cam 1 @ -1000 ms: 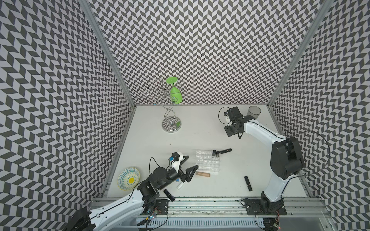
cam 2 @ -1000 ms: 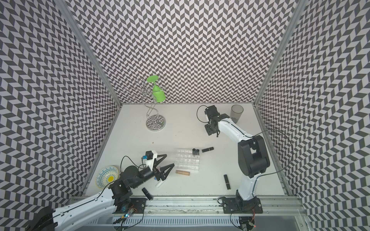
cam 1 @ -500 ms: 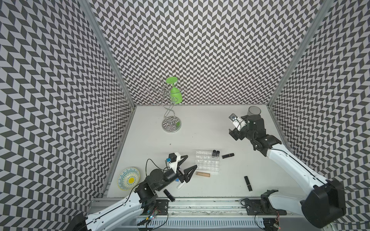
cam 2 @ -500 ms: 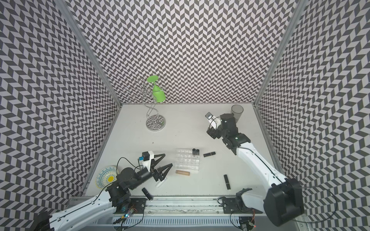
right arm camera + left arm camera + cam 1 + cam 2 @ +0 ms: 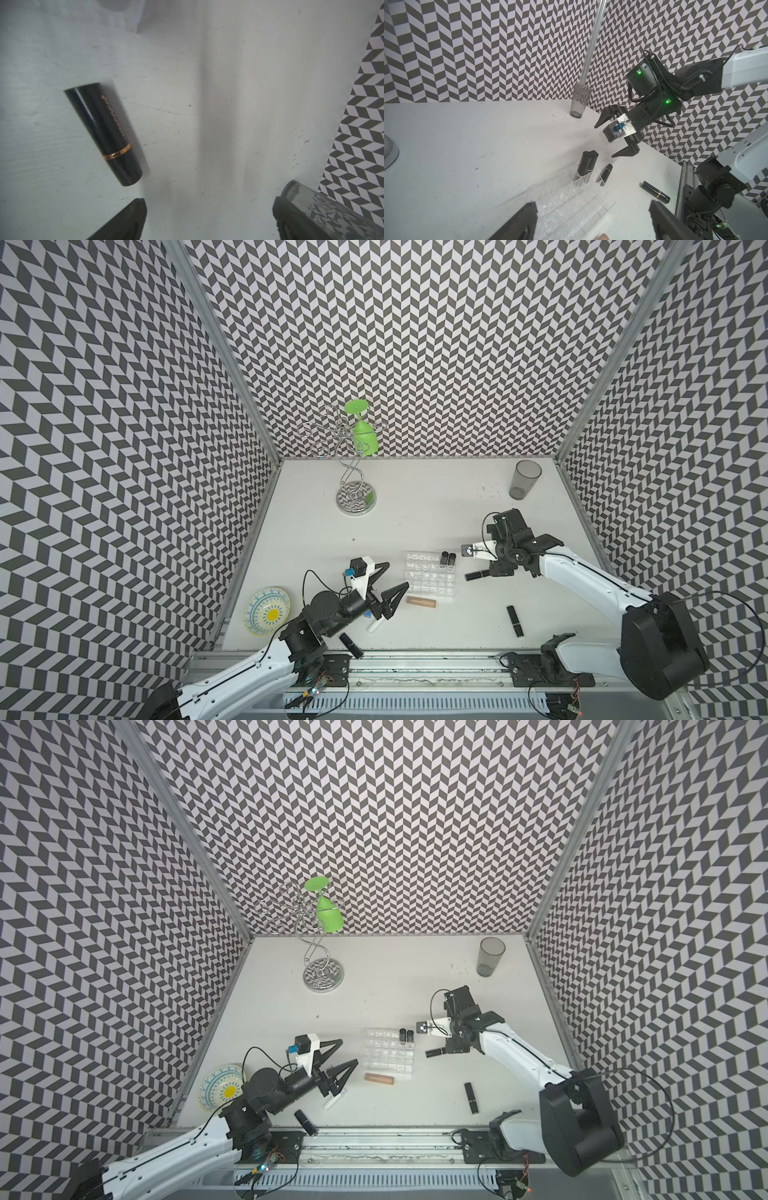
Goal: Arrange the lipsticks in the organizer
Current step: Pick up the lipstick at the center of the board.
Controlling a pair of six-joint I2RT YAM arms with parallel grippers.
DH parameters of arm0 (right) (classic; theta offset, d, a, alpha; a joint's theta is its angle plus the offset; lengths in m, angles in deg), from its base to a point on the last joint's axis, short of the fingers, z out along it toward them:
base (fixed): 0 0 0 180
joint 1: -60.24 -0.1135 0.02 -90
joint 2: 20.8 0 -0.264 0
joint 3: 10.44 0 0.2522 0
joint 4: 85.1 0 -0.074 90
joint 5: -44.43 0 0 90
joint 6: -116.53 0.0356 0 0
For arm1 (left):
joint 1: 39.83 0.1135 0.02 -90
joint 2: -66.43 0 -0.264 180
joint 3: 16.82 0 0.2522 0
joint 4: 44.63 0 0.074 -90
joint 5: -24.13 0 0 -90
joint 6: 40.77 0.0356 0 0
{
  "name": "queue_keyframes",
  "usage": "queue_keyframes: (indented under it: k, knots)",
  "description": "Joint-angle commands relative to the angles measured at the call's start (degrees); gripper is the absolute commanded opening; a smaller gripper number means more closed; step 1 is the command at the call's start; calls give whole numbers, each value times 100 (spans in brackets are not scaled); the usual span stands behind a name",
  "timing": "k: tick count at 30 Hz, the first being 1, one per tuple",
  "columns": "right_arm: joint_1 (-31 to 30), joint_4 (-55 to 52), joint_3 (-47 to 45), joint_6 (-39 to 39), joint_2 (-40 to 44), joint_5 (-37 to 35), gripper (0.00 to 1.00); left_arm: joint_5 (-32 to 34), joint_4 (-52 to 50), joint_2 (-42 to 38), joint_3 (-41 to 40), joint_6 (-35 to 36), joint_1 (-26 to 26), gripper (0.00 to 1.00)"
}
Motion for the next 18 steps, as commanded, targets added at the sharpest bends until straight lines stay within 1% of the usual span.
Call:
queue_keyframes:
  k: [1, 2, 6, 9, 11, 12, 13, 14, 15, 18]
  knots:
    - [-160, -506, 53, -498, -163, 353, 99, 91, -67, -3, -74, 90, 16, 88]
    - [-301, -580, 84, -290, -183, 258, 99, 122, -71, 2, -73, 87, 11, 88]
    - [-441, -897, 126, -129, 38, 855, 100, 156, -32, 77, -70, 84, 16, 88]
    - [-569, -795, -100, -201, 44, 857, 100, 141, -60, 129, -30, 108, 16, 88]
    - [-695, -635, -246, -181, 5, 752, 97, 129, -54, 105, -54, 92, 16, 88]
    - [-705, -610, -248, -128, -46, 734, 95, 153, -71, 91, -63, 92, 16, 88]
    - [-725, -616, -232, -86, -90, 725, 88, 172, -68, 69, -72, 91, 14, 88]
    - [-759, -703, -205, -62, -146, 730, 79, 190, -80, 51, -78, 88, 16, 88]
    - [-826, -742, -215, -20, -162, 702, 77, 199, -97, 33, -83, 90, 16, 88]
    - [-1022, -741, -410, -4, -73, 657, 78, 226, -113, 24, -82, 91, 16, 88]
